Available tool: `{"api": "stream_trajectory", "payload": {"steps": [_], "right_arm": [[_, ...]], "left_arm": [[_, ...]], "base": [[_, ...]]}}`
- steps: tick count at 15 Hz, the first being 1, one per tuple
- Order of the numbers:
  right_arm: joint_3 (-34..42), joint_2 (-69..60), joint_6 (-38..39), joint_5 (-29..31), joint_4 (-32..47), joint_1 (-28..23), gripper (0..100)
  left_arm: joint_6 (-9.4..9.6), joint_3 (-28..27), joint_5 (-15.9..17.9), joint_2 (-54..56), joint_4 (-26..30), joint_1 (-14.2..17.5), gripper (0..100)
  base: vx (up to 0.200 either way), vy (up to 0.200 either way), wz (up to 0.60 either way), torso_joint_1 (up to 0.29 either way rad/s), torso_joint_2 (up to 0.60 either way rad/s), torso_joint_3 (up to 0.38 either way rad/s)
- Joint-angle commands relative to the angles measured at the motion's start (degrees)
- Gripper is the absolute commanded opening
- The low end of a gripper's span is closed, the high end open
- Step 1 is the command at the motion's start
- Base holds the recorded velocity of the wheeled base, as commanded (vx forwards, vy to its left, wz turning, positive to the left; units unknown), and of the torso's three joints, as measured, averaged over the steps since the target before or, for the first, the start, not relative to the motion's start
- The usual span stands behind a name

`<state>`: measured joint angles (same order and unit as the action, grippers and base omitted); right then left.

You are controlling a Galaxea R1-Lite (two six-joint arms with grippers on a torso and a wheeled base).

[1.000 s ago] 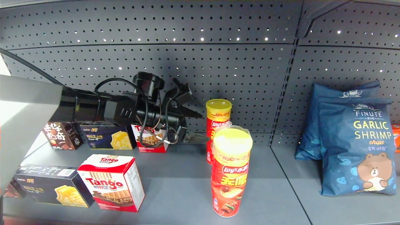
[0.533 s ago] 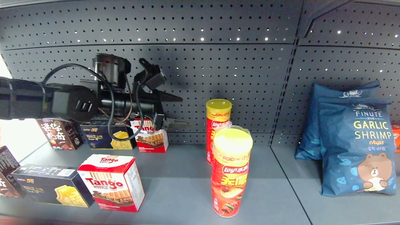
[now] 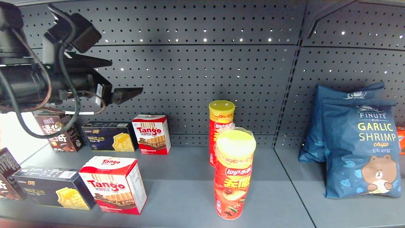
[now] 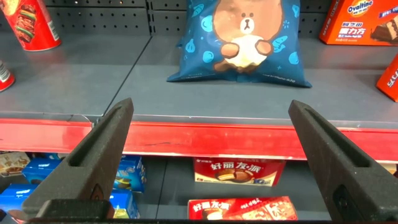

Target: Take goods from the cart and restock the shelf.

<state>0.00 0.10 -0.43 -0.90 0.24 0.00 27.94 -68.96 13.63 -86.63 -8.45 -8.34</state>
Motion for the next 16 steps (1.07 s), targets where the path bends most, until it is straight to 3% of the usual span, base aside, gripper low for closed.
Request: {"api": "stream_trajectory", "payload": {"steps": [1, 4, 6, 8, 11, 13, 16], "right_arm": [[0.0, 0.1, 0.0, 0.0, 0.0, 0.0, 100], [0.0, 0.1, 0.0, 0.0, 0.0, 0.0, 100], [0.0, 0.1, 0.0, 0.0, 0.0, 0.0, 100], [0.0, 0.1, 0.0, 0.0, 0.0, 0.0, 100], [0.0, 0.1, 0.0, -0.1, 0.0, 0.0, 100], [0.0, 0.1, 0.0, 0.0, 0.0, 0.0, 100], [0.0, 0.1, 0.0, 0.0, 0.0, 0.0, 100]], "left_arm": [[-1.22, 9.4, -6.1, 11.7, 2.4, 0.3, 100], [-1.40, 18.9, -13.0, 21.0, 6.6, 1.8, 100], [-3.42, 20.9, -13.2, 24.9, 7.0, 5.9, 100], [-5.00, 21.1, -13.9, 26.2, 6.3, 6.4, 100], [-8.43, 25.7, -13.8, 29.5, 5.3, 8.3, 100], [-10.45, 32.9, -12.4, 33.1, 2.3, 8.1, 100], [-10.89, 34.8, -8.5, 35.4, 2.0, 6.5, 100]], "base": [[0.000, 0.000, 0.00, 0.000, 0.00, 0.000], [0.000, 0.000, 0.00, 0.000, 0.00, 0.000], [0.000, 0.000, 0.00, 0.000, 0.00, 0.000], [0.000, 0.000, 0.00, 0.000, 0.00, 0.000], [0.000, 0.000, 0.00, 0.000, 0.00, 0.000], [0.000, 0.000, 0.00, 0.000, 0.00, 0.000], [0.000, 0.000, 0.00, 0.000, 0.00, 0.000]]}}
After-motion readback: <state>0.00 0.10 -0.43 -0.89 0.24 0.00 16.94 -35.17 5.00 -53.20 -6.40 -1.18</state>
